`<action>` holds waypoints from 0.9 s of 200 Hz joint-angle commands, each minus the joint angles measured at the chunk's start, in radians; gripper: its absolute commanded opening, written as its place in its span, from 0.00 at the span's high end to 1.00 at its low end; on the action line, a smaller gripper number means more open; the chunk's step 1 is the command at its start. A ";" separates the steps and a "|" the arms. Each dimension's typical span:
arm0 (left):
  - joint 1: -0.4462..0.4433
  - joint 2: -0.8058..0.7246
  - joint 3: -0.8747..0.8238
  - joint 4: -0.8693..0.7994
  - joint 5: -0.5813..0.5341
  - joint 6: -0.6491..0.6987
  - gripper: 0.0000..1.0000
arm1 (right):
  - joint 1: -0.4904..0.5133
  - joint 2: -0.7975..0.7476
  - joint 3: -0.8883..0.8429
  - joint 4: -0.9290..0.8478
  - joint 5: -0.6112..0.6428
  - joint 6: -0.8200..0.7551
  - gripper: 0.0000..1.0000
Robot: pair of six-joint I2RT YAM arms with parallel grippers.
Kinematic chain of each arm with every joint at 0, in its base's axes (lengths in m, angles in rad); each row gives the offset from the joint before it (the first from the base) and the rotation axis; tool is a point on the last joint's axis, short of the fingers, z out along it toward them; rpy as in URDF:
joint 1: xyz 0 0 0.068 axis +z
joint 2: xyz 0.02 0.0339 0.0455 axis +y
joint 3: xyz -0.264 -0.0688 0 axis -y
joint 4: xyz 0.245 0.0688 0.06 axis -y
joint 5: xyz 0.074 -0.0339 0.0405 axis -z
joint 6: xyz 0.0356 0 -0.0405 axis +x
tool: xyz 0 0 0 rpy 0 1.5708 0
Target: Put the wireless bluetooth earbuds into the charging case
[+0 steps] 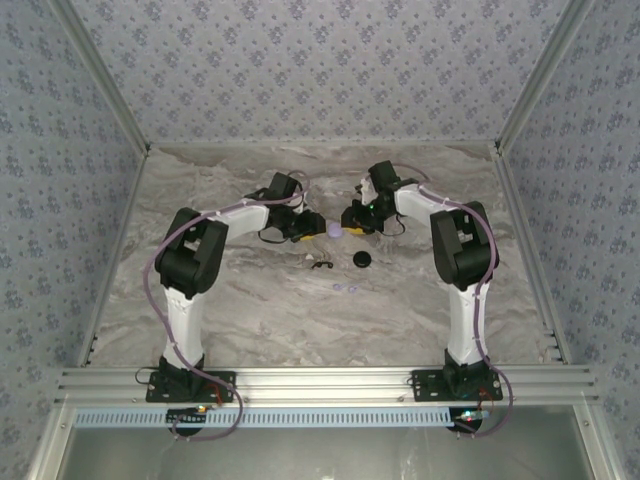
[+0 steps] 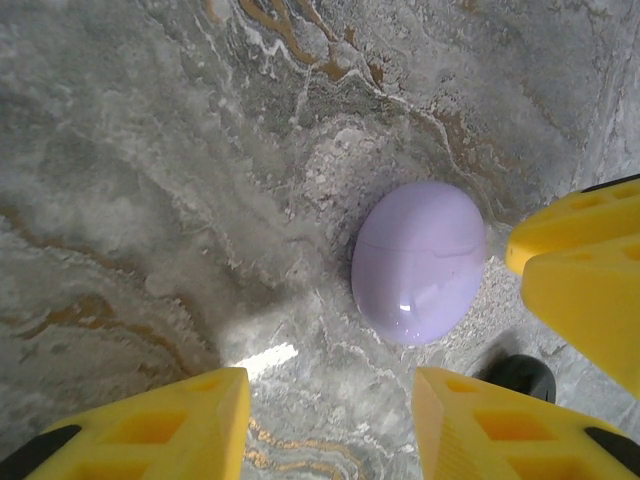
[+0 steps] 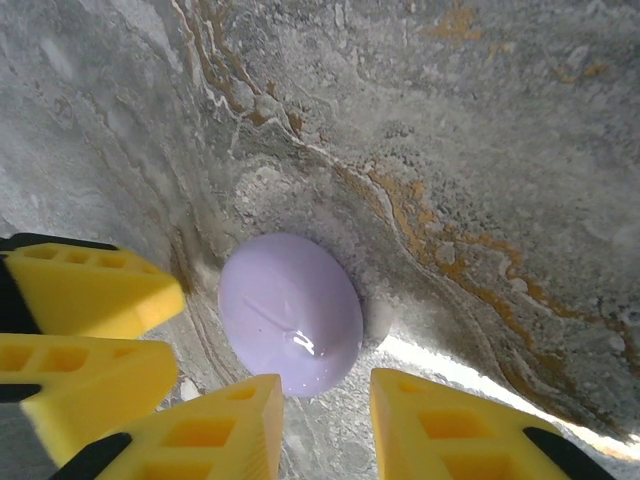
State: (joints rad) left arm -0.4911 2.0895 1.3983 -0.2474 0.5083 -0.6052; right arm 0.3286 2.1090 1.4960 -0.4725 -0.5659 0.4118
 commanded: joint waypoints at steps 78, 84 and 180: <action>-0.002 0.076 0.069 0.047 0.085 -0.043 0.54 | -0.007 0.072 0.050 0.001 -0.066 0.022 0.72; -0.002 0.081 0.072 0.048 0.087 -0.044 0.54 | -0.006 0.073 0.050 0.001 -0.066 0.022 0.73; -0.008 0.142 0.087 0.109 0.148 -0.097 0.56 | -0.007 0.095 0.051 0.001 -0.069 0.025 0.78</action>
State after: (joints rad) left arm -0.4911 2.1853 1.4765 -0.1696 0.6235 -0.6830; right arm 0.3267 2.1715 1.5288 -0.4583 -0.6292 0.4232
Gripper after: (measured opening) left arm 0.444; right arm 0.229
